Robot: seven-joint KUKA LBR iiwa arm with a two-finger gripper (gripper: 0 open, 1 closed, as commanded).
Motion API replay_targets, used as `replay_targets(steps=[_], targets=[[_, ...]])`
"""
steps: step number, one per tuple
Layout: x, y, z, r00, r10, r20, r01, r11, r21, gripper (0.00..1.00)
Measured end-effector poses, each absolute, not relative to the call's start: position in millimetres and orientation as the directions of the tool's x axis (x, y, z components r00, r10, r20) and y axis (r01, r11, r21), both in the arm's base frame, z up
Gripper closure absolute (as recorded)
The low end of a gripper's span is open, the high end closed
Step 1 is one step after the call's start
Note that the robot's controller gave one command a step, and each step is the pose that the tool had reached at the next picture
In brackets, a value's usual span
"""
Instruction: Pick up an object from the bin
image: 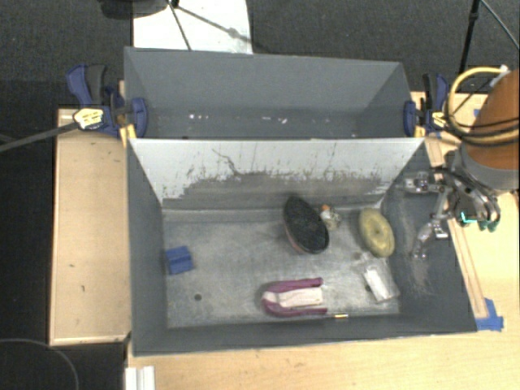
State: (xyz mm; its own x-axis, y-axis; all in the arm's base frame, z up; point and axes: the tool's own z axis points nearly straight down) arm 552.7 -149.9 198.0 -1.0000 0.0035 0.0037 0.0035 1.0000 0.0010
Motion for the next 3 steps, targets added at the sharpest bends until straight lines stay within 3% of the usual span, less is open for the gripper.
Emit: replay_targets(steps=[1, 2, 3], targets=[[590.8, -112.5, 146.8, -1.000, -0.004, 0.000, -0.004, 1.000, 0.003, 0.00], [577.6, -44.6, 71.4, -0.993, -0.120, -0.012, -0.120, 0.993, 0.000, 0.00], [580.3, 47.4, 72.5, -0.954, -0.299, -0.009, -0.299, 0.954, 0.000, 0.00]])
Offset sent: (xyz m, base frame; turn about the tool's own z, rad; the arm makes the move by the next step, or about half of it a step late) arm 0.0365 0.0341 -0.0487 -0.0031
